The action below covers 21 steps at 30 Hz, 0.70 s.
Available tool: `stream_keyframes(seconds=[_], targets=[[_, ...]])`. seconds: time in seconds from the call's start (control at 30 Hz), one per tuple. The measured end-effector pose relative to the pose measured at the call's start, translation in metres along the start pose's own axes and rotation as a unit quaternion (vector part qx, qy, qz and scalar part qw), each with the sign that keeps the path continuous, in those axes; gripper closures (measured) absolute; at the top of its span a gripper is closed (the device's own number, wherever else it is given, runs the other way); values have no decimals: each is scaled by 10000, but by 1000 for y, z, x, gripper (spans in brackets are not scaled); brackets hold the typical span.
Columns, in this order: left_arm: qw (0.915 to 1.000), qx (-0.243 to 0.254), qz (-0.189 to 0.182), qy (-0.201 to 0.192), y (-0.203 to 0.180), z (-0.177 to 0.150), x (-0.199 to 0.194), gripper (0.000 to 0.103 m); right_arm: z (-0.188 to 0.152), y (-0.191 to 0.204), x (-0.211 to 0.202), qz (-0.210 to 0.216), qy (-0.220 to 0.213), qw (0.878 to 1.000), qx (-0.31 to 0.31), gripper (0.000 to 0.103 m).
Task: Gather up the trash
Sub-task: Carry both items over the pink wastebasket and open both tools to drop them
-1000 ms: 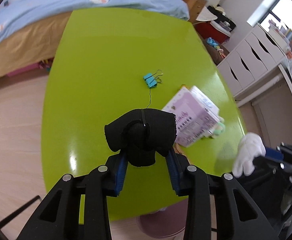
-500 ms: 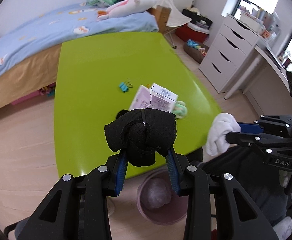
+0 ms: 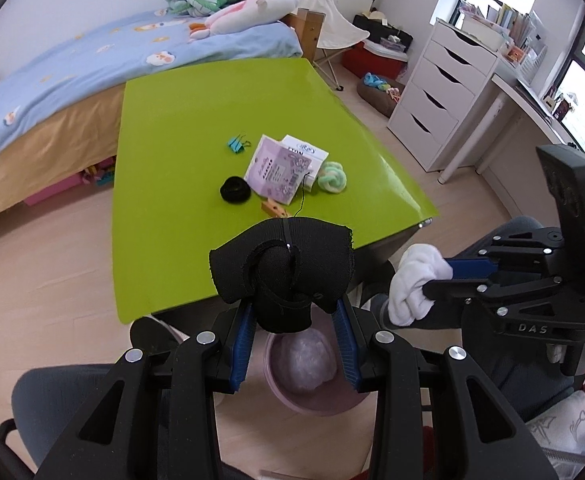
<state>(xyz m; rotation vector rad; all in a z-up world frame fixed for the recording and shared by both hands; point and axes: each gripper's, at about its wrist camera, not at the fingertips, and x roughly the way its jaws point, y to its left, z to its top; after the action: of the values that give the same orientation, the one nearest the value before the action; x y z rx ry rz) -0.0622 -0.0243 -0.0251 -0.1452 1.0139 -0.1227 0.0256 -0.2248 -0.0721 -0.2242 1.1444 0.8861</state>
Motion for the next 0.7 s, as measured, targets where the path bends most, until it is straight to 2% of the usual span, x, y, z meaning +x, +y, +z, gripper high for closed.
stream_keyframes(seconds=[0.07, 0.13, 0.17, 0.23, 0.3, 0.43, 0.6, 0.7], targets=[[10000, 14, -9, 4, -2, -2, -1, 67, -1, 3, 4, 72, 55, 10000, -29, 71], [10000, 42, -22, 12, -4, -4, -2, 67, -2, 4, 7, 117, 80, 9999, -9, 48], [10000, 53, -25, 13, -5, -4, -2, 67, -3, 4, 7, 120, 74, 9999, 12, 43], [10000, 86, -37, 19, -6, -4, -2, 67, -4, 3, 5, 52, 32, 10000, 49, 22], [9999, 127, -61, 23, -7, -5, -2, 66, -4, -1, 0, 50, -45, 9999, 153, 13], [9995, 269, -132, 69, -15, -7, 0, 66, -4, -9, -12, -174, -185, 9992, 294, 6], [9980, 542, -261, 187, -32, -12, 5, 65, -6, -22, -28, -461, -337, 9975, 421, 6], [9961, 732, -399, 296, -44, -13, 9, 60, -8, -29, -36, -544, -406, 9964, 499, 6]])
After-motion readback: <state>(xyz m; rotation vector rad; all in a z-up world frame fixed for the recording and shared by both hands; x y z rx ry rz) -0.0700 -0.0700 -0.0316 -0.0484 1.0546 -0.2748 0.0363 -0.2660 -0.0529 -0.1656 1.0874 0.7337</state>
